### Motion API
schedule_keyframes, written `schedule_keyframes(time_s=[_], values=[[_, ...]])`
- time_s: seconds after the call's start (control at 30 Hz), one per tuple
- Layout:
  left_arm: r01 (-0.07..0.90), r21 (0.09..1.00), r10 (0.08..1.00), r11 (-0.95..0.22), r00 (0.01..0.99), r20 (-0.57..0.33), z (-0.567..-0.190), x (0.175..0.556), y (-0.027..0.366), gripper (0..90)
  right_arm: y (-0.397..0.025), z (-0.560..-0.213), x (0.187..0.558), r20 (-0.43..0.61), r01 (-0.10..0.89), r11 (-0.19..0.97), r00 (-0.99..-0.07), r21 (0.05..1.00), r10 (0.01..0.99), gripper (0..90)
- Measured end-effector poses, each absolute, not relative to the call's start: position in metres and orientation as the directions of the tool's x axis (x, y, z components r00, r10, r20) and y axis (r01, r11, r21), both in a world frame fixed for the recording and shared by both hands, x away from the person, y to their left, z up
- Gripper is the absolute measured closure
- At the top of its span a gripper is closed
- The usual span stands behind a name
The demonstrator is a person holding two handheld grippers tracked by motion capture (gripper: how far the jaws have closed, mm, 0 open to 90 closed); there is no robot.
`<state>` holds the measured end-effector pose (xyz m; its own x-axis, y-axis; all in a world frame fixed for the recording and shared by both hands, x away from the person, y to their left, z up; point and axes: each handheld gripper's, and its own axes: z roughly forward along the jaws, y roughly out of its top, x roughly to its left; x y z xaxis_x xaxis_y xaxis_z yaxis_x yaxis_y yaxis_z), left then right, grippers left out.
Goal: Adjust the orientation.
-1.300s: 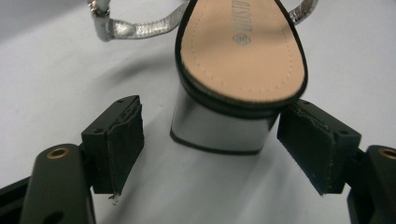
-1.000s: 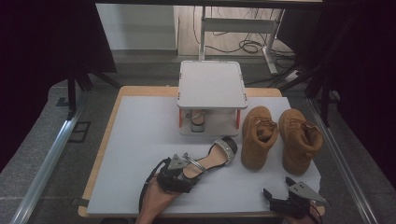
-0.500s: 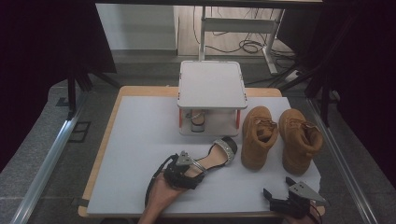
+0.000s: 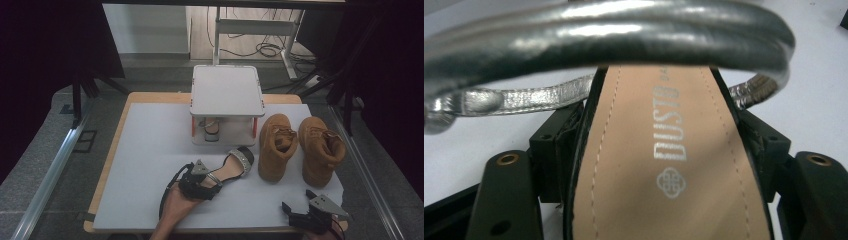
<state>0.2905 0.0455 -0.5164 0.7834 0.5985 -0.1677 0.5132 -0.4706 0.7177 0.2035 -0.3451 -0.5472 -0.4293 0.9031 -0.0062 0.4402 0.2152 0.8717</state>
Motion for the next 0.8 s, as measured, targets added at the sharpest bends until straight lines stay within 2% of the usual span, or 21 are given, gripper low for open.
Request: schedule_keyframes(time_s=[0.13, 0.8], values=[[0.495, 0.718, 0.592, -0.49, 0.793, -0.142, -0.5153, 0.2894, 0.0434, 37.0, -0.3451, -0.5472, 0.2035, -0.006, 0.44, 0.215, -0.429, 0.872, 0.903, 0.0], [0.467, 0.745, 0.609, -0.476, 0.787, -0.105, -0.513, 0.2804, 0.0415, 39.1, -0.3451, -0.5472, 0.2035, -0.006, 0.44, 0.215, -0.429, 0.872, 0.903, 0.0]])
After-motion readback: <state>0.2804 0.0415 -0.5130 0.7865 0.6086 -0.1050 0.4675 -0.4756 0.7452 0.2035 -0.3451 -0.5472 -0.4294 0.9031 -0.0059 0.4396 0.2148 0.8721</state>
